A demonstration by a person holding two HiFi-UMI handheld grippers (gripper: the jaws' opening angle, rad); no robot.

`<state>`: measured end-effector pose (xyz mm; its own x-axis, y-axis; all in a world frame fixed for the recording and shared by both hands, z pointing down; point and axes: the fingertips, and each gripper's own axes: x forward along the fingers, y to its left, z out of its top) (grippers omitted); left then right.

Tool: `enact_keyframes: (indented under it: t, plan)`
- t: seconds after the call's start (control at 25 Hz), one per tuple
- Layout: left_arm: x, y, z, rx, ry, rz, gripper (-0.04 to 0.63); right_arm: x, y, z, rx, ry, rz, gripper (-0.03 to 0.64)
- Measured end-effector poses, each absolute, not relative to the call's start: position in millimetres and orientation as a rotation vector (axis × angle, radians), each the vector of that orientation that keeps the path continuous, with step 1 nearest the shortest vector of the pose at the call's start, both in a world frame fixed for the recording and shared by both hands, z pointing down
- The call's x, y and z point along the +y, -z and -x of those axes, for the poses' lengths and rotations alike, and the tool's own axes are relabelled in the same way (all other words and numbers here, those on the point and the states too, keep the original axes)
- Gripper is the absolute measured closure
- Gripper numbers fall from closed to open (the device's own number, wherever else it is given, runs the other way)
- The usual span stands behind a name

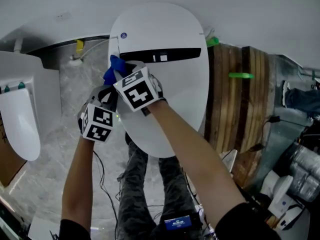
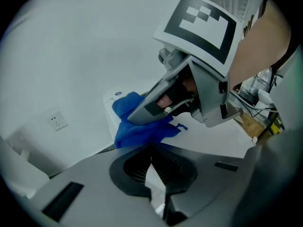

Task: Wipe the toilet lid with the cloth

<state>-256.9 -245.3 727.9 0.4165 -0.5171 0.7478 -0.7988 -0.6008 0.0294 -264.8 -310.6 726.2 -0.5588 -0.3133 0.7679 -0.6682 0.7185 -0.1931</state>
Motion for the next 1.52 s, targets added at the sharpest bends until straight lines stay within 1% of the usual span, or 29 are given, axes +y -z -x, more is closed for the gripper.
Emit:
enact_keyframes:
  t: [0.52, 0.76, 1.0, 1.52]
  plan:
    - [-198, -734, 251, -1.133, -0.994, -2.234, 0.583, -272, -735, 257, -2.18, -0.524, -0.695, 0.522]
    - [-185, -729, 241, -1.144, -1.018, -2.242, 0.584, -274, -735, 231, -2.159, -0.503, -0.725, 0.515]
    - [-190, -725, 206, -1.13, -1.028, -2.266, 0.584, -284, -734, 178, -2.144, -0.517, -0.777, 0.511]
    - [-208, -726, 111, -1.041, -1.08, -2.319, 0.584, -336, -731, 29, -2.081, -0.628, -0.983, 0.506]
